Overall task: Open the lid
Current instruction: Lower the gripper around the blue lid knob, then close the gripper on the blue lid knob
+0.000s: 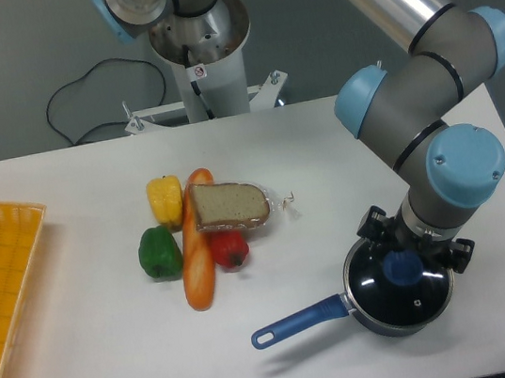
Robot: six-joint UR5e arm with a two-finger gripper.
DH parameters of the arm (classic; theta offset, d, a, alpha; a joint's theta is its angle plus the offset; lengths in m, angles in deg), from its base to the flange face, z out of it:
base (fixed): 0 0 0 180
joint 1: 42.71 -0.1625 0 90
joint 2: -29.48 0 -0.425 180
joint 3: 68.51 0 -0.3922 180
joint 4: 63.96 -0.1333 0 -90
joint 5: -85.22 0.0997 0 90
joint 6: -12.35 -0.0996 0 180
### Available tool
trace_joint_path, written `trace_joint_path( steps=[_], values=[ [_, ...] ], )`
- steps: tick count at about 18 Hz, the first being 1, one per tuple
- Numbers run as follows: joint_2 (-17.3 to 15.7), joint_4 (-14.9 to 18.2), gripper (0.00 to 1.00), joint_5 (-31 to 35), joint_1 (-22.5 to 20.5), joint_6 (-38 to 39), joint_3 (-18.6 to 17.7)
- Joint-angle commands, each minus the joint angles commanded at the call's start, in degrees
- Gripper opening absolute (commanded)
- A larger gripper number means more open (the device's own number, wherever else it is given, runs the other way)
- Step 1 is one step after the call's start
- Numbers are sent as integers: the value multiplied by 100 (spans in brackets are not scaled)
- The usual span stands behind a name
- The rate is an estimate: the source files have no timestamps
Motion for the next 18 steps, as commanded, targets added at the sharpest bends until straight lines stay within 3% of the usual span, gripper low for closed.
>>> trace_joint_path(
  steps=[8,18],
  values=[
    [53,-352,100,17,-26,-53,-246],
    [62,-466,100,9,-44,-9,-360]
  ],
)
